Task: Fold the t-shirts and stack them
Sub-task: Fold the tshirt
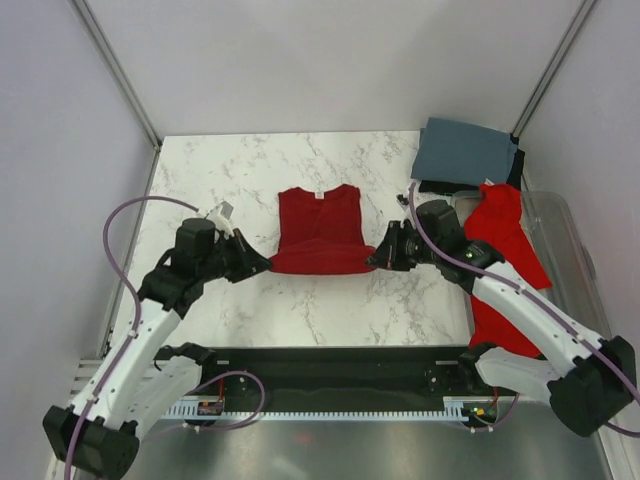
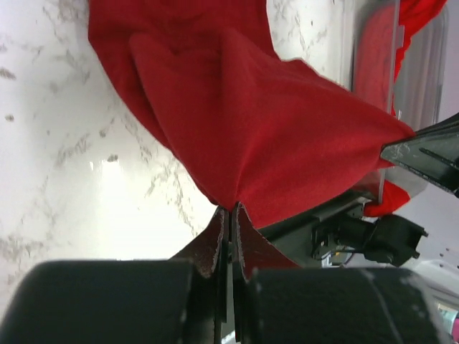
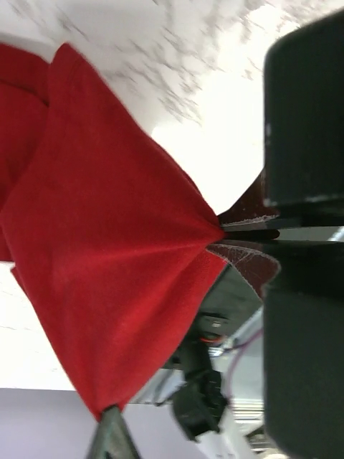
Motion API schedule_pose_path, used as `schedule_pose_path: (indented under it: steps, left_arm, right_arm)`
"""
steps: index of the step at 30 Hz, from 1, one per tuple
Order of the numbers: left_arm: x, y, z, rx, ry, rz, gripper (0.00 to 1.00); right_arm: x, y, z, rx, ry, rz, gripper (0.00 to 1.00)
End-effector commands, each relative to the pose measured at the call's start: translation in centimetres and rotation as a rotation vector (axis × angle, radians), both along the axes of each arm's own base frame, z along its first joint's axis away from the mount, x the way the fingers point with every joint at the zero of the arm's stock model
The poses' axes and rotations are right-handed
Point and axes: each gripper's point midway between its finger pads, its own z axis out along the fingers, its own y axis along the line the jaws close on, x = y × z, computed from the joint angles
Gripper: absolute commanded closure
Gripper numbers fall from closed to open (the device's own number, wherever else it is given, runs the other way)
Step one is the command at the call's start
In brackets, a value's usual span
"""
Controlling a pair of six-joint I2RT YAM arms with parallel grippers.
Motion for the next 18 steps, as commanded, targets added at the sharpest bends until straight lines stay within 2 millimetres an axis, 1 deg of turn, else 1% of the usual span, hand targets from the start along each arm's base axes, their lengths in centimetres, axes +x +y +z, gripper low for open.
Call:
schedule_pose_path:
  steps: [1, 2, 3, 4, 5, 6, 7, 8, 9, 11, 13, 16, 17, 18]
  left_arm:
    - [-4.8, 0.9, -1.5, 0.006, 0.131, 0.002, 0.98]
    - [-5.6, 1.0, -1.5, -0.005, 0.139, 0.001, 0.98]
    - [-6.7, 1.1, -1.7, -0.013, 0.171, 0.002, 0.98]
    - [-7.3, 1.2, -1.6, -0.018, 0.177, 0.004, 0.98]
    - [-8.0, 1.5, -0.8, -0.028, 0.148, 0.009, 0.98]
    - [-8.7, 1.8, -0.8, -0.028, 0.167, 0.02, 0.98]
    - [-9.1, 2.0, -0.6, -0.032, 0.166, 0.025, 0.98]
    - [-9.5, 2.1, 0.1, -0.045, 0.147, 0.024, 0.98]
    - [-9.8, 2.1, 0.2, -0.052, 0.15, 0.024, 0.98]
    - [-10.2, 2.1, 0.2, -0.054, 0.159, 0.021, 0.98]
    - [-10.2, 2.1, 0.1, -0.045, 0.164, 0.016, 0.98]
    - [-9.5, 2.4, -0.3, -0.008, 0.173, 0.03, 0.98]
    - [-9.2, 2.4, -0.1, -0.002, 0.165, 0.031, 0.98]
    - [-8.7, 2.6, -0.3, 0.02, 0.175, 0.041, 0.98]
  right_arm:
    - [-4.7, -1.6, -2.1, -0.105, 0.121, -0.016, 1.0]
    - [-6.1, -1.4, -2.2, -0.117, 0.134, 0.009, 1.0]
    - [-6.9, -1.4, -1.4, -0.089, 0.131, -0.006, 1.0]
    - [-7.7, -1.5, -1.6, -0.086, 0.141, -0.008, 1.0]
    - [-8.6, -1.3, -1.5, -0.076, 0.152, 0.003, 1.0]
    - [-9.3, -1.4, -0.6, -0.036, 0.15, -0.008, 1.0]
    - [-9.8, -1.5, -0.9, -0.028, 0.164, -0.011, 1.0]
    - [-10.4, -1.6, -0.9, -0.022, 0.173, -0.009, 1.0]
    - [-10.7, -1.7, -0.6, -0.005, 0.169, -0.011, 1.0]
    - [-11.0, -2.0, -1.0, -0.007, 0.187, -0.023, 1.0]
    - [-11.1, -2.1, -1.4, -0.022, 0.198, -0.028, 1.0]
    - [-10.7, -2.0, -1.8, -0.046, 0.207, -0.033, 1.0]
    - [-10.5, -2.1, -2.0, -0.06, 0.204, -0.034, 1.0]
    - [-10.2, -2.0, -2.2, -0.075, 0.21, -0.036, 1.0]
